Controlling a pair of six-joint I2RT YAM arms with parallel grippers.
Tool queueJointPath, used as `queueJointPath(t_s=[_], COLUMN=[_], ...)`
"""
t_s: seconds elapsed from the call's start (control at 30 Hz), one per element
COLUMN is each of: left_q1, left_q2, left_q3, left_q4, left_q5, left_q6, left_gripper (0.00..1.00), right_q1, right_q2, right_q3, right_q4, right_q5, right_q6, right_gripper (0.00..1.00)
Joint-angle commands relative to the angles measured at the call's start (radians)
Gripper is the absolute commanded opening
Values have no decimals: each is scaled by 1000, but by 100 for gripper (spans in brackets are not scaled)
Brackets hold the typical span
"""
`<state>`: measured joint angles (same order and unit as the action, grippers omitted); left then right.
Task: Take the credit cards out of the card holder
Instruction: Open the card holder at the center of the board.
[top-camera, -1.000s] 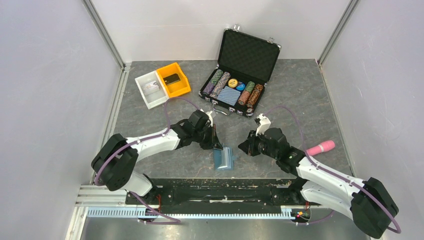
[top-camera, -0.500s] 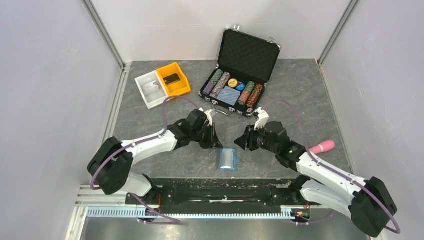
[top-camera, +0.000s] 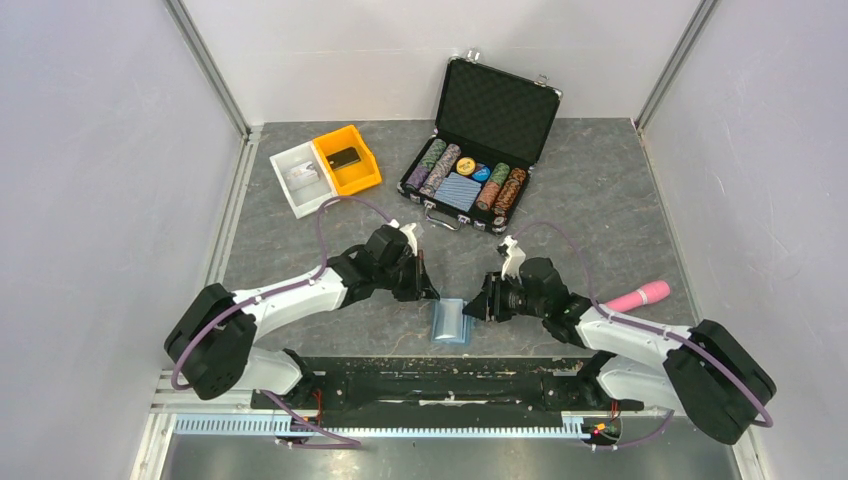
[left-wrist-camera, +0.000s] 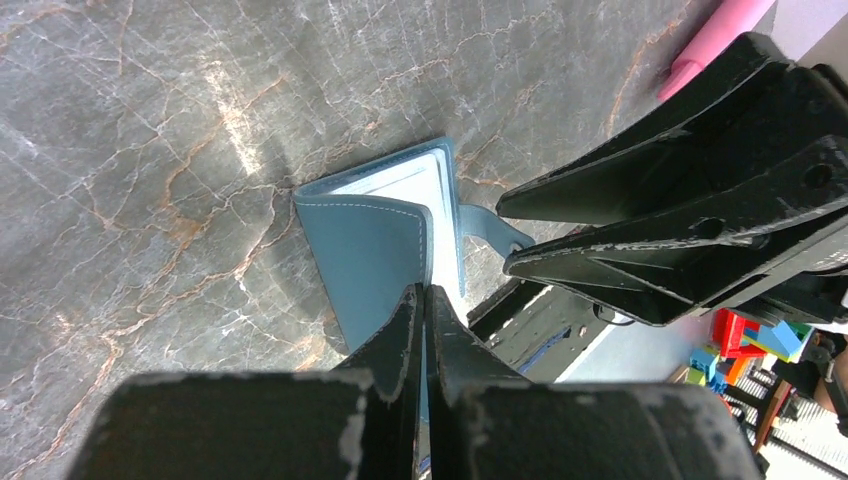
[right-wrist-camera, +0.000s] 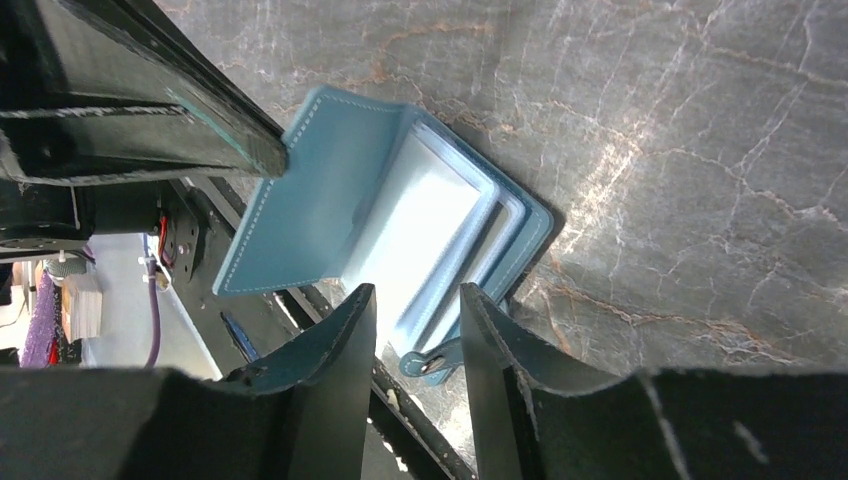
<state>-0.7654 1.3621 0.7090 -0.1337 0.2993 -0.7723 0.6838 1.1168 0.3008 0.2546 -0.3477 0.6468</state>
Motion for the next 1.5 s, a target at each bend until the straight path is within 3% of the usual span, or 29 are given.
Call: queueJointPath(t_s=[0.0, 0.23, 0.43, 0.7, 0.93, 1.47], left_q1=[-2, -1, -1, 0, -1, -2], left_q2=[-14, -4, 0, 4, 16, 54], left_q3=[-7, 43, 52, 44, 41, 10], left_q4=[-37, -199, -239, -262, -290, -265], left_q5=[-55, -182, -204, -229, -257, -233], left_q6=[11, 33, 52, 63, 76, 62], left_gripper=[2, 5, 16, 35, 33, 27], right_q1=[9, 17, 22, 51, 51, 77], right_q2=[36, 70, 51, 51, 38, 60], right_q3=[-29, -49, -40, -26, -56, -22], right_q4=[107, 109, -18, -35, 42, -53], right_q5=[-27, -18, 11, 7, 34, 116], right_q6=[34, -6, -65, -47, 11, 10], right_gripper=[38, 37, 36, 37, 35, 41])
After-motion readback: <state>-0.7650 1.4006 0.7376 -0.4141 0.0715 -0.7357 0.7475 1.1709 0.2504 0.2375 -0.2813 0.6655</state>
